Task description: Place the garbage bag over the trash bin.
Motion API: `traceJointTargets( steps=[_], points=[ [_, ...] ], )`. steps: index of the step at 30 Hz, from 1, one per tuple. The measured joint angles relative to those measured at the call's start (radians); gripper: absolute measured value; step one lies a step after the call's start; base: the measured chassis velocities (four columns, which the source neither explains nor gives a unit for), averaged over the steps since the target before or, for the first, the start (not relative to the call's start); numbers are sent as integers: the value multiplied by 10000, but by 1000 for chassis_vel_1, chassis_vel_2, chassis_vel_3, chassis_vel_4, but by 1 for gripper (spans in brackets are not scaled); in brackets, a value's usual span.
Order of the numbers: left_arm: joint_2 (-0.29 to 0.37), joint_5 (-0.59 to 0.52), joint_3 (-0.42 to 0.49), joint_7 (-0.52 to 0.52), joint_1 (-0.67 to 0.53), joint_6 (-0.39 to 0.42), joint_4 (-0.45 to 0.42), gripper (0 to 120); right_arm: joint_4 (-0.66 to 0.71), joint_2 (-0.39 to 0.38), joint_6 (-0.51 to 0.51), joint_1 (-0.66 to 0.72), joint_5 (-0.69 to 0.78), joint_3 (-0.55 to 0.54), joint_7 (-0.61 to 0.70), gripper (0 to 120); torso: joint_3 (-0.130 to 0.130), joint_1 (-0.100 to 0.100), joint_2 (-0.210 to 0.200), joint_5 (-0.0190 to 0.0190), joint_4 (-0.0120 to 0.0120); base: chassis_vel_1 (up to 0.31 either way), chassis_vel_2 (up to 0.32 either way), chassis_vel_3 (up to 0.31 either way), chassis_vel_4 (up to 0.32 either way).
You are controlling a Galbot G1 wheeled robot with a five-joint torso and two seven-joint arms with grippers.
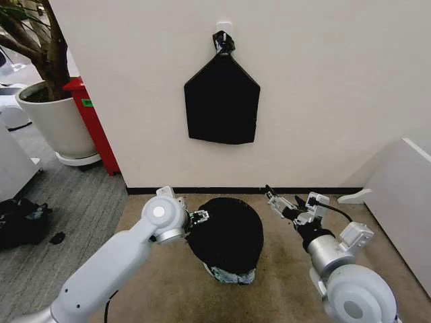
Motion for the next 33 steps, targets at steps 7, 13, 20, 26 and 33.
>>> traceJointTargets(
  steps=[7, 13, 20, 26, 33],
  points=[
    [900, 2701, -804, 3055, 1029, 254, -880, 100, 18, 5, -9, -36, -62, 113, 28, 100, -1, 0, 0, 2, 3, 0, 0, 0, 0],
    [1737, 6237, -1679, 6293, 2051, -1069, -1385, 100, -136, 30, 188, -440, -1300, 198, -499, 100, -1, 0, 1, -1, 1, 0, 0, 0, 0],
    [3027, 10324, -2484, 10017, 4226, -3056, -1271, 100, -322, 397, 661, -1107, -2648, 243, -1446, 100, -2, 0, 2, -4, 2, 0, 0, 0, 0],
    [3321, 11142, -4910, 11597, 6081, -4199, -1255, 100, -812, 741, 1496, -1481, -4028, 426, -2318, 100, -2, 0, 2, -2, 0, 0, 0, 0, 0],
    [2538, 11656, -8672, 13447, 9542, -5439, -1861, 100, -1194, 1287, 2488, -2324, -5223, 1158, -3113, 100, -3, -1, 2, -2, 0, 0, 0, 0, 0]
  ],
)
